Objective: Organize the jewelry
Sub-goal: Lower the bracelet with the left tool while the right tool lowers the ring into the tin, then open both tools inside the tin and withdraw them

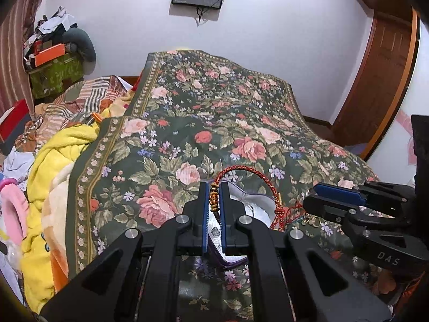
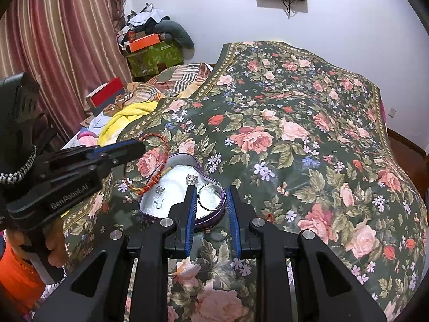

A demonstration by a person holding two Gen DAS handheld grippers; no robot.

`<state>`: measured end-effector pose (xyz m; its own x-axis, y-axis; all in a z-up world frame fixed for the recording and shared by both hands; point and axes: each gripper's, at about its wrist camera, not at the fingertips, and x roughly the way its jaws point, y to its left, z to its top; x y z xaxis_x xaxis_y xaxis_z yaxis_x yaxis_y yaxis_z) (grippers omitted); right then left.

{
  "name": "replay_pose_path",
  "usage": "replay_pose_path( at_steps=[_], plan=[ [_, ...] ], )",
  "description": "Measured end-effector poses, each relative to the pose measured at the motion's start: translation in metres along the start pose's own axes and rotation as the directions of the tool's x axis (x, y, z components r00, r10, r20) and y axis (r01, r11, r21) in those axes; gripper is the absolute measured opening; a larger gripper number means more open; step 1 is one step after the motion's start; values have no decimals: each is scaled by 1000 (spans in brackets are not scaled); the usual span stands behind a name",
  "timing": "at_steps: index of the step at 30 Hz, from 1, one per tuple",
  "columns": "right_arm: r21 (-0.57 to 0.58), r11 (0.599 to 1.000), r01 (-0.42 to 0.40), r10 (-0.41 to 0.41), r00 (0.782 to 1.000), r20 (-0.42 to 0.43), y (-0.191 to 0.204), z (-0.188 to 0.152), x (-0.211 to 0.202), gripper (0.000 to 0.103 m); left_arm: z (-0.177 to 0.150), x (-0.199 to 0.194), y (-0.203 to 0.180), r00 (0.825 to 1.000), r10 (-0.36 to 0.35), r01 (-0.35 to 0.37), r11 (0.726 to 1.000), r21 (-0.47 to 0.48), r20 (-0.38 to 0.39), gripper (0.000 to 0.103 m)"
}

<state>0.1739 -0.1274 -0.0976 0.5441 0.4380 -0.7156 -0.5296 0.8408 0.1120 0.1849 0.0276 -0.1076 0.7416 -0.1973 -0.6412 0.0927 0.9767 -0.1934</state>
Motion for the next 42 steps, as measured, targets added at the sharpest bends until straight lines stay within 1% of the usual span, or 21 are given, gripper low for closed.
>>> replay_pose_path(
  at_steps=[10, 15, 23, 28, 33, 37, 42],
  plan=[
    [5, 1000, -21, 21, 999, -31, 1, -1, 16, 20, -8, 21, -1, 998, -15, 15, 1000, 12, -63, 5],
    [5, 1000, -25, 25, 999, -48, 2, -3, 21, 20, -11, 30, -2, 996, -18, 19, 1000, 13, -83, 5],
    [9, 999, -32, 33, 997, -71, 1, -3, 31, 20, -11, 32, -1, 996, -15, 17, 1000, 18, -82, 5],
    [5, 999, -36, 36, 996, -81, 2, -5, 36, 20, -9, 30, 0, 997, -13, 15, 1000, 22, -69, 5],
    [12, 998, -67, 68, 994, -89, 6, -4, 40, 20, -7, 23, 0, 999, 12, -11, 999, 39, -44, 6],
    [-2, 996, -85, 84, 992, -98, 14, -3, 44, 20, -4, 16, 6, 999, 25, -24, 999, 30, -25, 6],
    [-18, 995, -100, 97, 989, -112, 21, -3, 49, 20, -4, 14, 12, 999, 32, -31, 999, 12, -24, 6]
  ],
)
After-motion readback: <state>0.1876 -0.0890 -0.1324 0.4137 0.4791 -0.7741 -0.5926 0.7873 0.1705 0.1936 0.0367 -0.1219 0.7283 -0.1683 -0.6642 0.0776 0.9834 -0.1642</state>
